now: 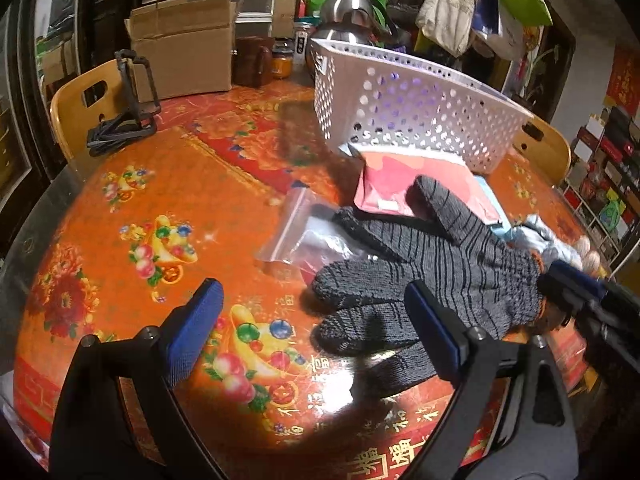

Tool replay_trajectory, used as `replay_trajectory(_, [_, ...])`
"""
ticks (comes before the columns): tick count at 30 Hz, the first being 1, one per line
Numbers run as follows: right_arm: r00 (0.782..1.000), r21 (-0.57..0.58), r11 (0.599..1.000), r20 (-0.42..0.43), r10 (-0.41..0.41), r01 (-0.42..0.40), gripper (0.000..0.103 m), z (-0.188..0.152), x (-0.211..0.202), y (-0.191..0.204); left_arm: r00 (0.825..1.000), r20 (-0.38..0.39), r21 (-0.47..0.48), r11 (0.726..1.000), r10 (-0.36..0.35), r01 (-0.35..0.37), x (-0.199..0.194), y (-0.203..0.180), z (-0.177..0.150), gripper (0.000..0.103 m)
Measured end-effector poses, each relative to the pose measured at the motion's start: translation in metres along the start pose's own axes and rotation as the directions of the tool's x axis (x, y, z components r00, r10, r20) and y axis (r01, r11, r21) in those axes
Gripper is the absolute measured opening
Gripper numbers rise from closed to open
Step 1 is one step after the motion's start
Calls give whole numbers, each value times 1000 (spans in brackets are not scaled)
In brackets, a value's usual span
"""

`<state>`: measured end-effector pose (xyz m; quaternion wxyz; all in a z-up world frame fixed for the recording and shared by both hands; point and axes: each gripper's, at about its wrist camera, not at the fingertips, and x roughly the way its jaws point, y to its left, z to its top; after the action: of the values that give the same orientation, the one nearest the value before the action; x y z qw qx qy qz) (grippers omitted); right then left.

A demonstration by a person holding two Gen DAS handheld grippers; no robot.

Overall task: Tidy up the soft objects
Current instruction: 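Reach both tools to the grey knit glove and grasp its cuff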

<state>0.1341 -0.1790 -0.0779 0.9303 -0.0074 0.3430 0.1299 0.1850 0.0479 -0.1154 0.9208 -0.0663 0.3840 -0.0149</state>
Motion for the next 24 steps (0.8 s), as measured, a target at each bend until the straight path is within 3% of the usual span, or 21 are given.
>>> replay_trajectory(2, [1000,1,1000,4,-31,31,36,3,1,-4,1000,-7,6,1000,0,0,4,-3,0,91])
replay_trajectory(9, [999,-48,999,-43,1,-4,36,7,16,1,999,-35,30,1000,0,1,19,-11,-3,91])
replay_trajectory(14, [993,-91,996,-115,-34,24,36,5,38,5,998,-55,38,999,-7,9,28,-12,-2,91])
replay_trajectory(17, [996,-58,998,-93,-10,4,26,4,34,-3,998,-62,49,999,-17,21,30,-15,-2,89])
replay_trajectory(22, [997,-58,998,-77,5,-10,19,3,31,-5,997,-64,69,996,-44,48,31,-24,-4,57])
replay_trajectory(24, [998,-66,998,-68,12,-16,16,3,29,-5,996,-64,82,994,-68,73,30,-29,-4,38])
